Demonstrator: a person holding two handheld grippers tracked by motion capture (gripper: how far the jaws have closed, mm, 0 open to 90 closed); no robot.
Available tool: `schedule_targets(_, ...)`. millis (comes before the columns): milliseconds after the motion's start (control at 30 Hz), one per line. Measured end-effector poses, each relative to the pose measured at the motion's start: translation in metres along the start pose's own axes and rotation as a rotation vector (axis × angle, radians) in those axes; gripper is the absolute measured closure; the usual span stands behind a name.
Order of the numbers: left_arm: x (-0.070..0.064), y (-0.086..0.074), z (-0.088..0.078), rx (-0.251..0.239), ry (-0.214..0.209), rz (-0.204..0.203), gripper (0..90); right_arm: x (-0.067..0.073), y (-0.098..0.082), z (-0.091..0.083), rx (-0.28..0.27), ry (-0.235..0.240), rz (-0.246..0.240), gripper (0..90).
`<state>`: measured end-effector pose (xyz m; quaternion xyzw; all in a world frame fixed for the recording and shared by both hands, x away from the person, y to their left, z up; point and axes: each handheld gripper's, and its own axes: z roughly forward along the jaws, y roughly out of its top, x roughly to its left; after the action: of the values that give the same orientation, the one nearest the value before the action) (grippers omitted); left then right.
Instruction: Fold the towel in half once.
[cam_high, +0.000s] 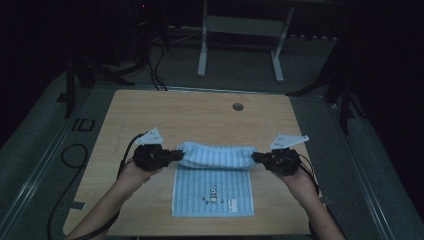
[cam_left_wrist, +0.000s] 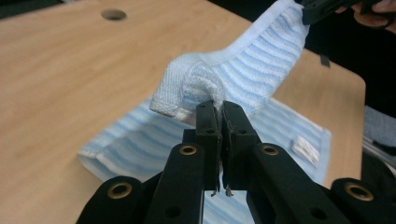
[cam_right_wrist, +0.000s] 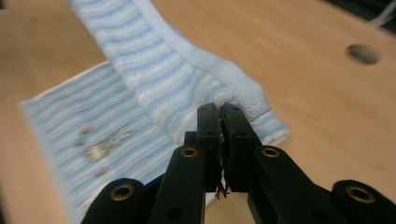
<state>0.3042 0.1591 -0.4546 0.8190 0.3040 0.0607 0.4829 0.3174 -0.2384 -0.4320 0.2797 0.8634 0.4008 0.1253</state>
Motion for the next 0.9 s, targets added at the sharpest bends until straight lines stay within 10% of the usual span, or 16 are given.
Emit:
schedule_targets(433,-0.014,-0.085,0.033,0.263,-0.087,-0.083,79.7,0.032,-0.084,0.034,0.164,0.159,0.135,80.2)
schedule_targets(600,-0.006,-0.082,0.029,0.242,-0.057,-0.115,57.5,0.026,-0.096,0.044,0.205,0.176,0.193,57.1)
schedule_targets(900,0.010,-0.070,0.052,0.279,-0.129,-0.104,51.8,0.002,-0.072,0.050,0.172,0.178,0.225,56.3)
